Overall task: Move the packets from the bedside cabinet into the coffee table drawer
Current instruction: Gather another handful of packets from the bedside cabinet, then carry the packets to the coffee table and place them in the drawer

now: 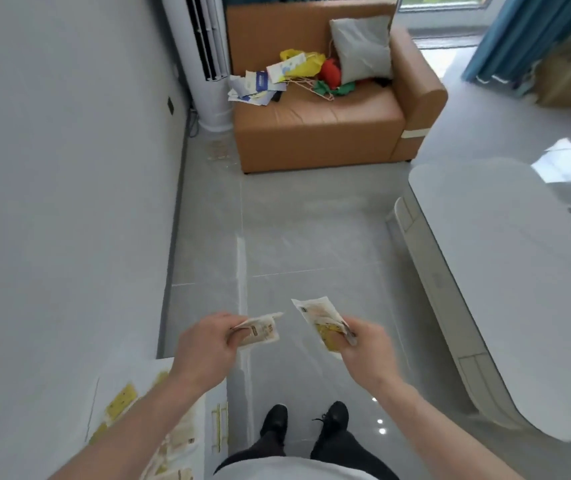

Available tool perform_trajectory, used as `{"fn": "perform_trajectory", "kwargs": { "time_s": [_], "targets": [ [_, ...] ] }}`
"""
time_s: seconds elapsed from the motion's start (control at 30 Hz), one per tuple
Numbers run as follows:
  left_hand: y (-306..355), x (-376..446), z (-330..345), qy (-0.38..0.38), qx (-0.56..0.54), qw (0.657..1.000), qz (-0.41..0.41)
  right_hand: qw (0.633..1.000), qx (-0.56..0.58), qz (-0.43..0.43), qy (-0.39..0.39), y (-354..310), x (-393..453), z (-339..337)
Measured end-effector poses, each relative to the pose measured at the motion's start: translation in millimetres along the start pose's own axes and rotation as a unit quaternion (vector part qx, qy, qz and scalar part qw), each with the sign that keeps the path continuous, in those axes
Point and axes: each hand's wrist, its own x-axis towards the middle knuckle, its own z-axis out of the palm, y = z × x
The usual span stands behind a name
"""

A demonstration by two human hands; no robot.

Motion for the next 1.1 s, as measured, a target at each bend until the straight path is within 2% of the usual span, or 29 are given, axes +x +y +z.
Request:
{"fn": "perform_trajectory", "kwargs": {
  "time_s": [0.13, 0.27, 0.37, 0.53, 0.7, 0.83, 1.1],
  "targets": [
    [36.3, 18.8, 14.5, -0.043, 0.011, 0.997, 0.063, 0.996, 0.009, 0.051, 0.071, 26.9, -34.8, -21.6],
    [81.8, 28.0, 36.3, -0.075, -0.058, 0.992, 0.085, 0.985, 0.022, 0.101, 0.141, 56.1, -69.2, -52.3],
    [120.3, 34.3, 60.8, -0.109, -0.039, 0.986, 0.122, 0.975, 0.025, 0.125, 0.181, 82.9, -93.6, -81.2],
    [209.6, 30.4, 109.8, -0.115, -0.023, 0.980, 0.158, 0.958, 0.030, 0.141, 0.247, 148.6, -144.1, -137.3],
    [312.6, 8.1, 159.8, -0.131, -0.066, 0.978, 0.147, 0.943, 0.059, 0.165, 0.283, 222.5, -189.7, -201.8],
    [380.7, -11.4, 188.7, -0.129, -0.088, 0.976, 0.155, 0.942, 0.045, 0.187, 0.277, 270.4, -212.5, -252.9],
    [470.7, -17.0, 227.9, -0.161, -0.124, 0.969, 0.141, 0.935, 0.048, 0.166, 0.309, 328.7, -231.1, -339.5]
  ]
}}
